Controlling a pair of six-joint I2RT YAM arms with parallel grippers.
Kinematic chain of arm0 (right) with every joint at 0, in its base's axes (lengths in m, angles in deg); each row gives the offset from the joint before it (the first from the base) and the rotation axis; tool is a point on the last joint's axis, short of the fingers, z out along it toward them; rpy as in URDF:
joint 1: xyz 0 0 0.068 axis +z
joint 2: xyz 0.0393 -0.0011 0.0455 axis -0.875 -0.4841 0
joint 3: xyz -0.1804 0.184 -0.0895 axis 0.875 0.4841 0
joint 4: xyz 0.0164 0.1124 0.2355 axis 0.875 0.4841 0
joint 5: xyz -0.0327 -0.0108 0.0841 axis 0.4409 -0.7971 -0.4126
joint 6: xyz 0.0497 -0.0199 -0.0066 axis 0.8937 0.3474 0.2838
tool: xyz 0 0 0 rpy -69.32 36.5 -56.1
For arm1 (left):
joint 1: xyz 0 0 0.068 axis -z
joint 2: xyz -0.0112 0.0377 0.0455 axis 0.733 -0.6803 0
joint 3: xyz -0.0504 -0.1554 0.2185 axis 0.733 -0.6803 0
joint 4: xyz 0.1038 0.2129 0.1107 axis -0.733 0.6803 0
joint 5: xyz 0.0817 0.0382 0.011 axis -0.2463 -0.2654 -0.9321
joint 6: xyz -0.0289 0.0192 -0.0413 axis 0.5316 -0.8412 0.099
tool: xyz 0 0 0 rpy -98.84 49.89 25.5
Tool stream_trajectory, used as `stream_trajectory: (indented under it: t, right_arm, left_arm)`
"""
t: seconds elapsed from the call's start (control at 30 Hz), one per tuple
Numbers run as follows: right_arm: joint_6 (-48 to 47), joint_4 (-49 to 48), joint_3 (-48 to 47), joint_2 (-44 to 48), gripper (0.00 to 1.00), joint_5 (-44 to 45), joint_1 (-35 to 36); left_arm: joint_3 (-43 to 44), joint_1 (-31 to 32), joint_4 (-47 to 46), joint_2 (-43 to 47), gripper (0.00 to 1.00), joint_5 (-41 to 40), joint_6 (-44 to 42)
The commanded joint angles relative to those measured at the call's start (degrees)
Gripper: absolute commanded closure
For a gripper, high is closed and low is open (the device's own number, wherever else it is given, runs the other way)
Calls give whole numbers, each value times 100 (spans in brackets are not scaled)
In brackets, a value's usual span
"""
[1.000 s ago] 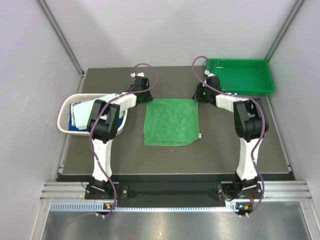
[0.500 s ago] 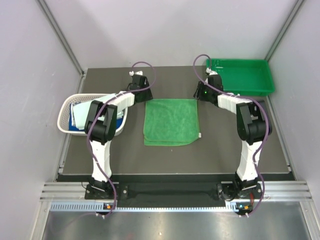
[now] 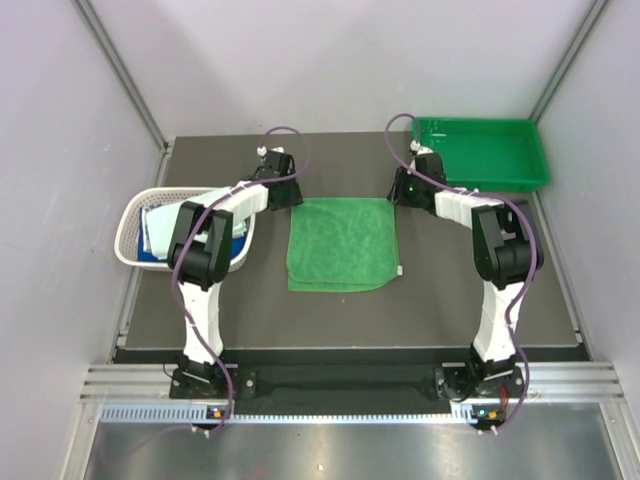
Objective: Fold and stack the towels
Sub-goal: Fold the towel
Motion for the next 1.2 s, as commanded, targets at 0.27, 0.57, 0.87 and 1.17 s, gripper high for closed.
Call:
stream_trajectory:
  t: [0.27, 0.57, 0.87, 1.17]
  right_arm:
    - [-291, 393, -548, -370, 63, 46, 125]
    - [-336, 595, -697, -484, 66, 142, 204]
    - [-336, 692, -812, -572, 82, 151, 248]
    - [-371, 544, -794, -231, 100, 169, 239]
  left_arm:
    - [499, -64, -28, -411, 52, 95, 119]
    - [491, -73, -81, -543, 59, 341, 128]
    - [447, -82, -160, -605, 76, 464, 137]
    - [306, -90, -563, -316, 100, 596, -12]
